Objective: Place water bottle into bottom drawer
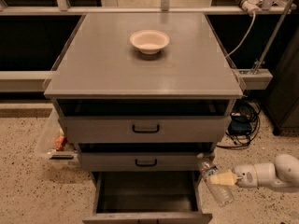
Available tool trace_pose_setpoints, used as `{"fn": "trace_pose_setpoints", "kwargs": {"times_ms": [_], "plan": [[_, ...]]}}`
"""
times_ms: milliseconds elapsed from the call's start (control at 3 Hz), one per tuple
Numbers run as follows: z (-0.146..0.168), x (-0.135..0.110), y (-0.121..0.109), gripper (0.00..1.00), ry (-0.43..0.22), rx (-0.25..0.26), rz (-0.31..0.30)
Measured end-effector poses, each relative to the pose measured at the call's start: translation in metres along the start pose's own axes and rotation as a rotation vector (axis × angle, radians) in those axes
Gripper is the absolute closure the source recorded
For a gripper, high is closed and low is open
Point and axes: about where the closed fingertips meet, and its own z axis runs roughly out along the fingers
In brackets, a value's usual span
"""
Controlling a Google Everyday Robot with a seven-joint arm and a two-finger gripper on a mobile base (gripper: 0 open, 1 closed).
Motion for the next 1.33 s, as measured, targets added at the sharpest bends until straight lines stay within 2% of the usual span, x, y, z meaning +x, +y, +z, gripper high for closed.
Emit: {"fn": "trace_pose_setpoints", "kwargs": {"times_ms": [333,667,1000,1333], "plan": [[0.001,0.001,-0.003,1.00,-0.003,-0.002,0.003],[0.004,0.017,-0.015,1.00,-0.031,-0.012,0.067],[0.022,0.041,-0.044,1.00,-0.041,-0.060,0.169],[0.049,0.069,-0.074,1.00,-0.040,-0.130,0.280]]}}
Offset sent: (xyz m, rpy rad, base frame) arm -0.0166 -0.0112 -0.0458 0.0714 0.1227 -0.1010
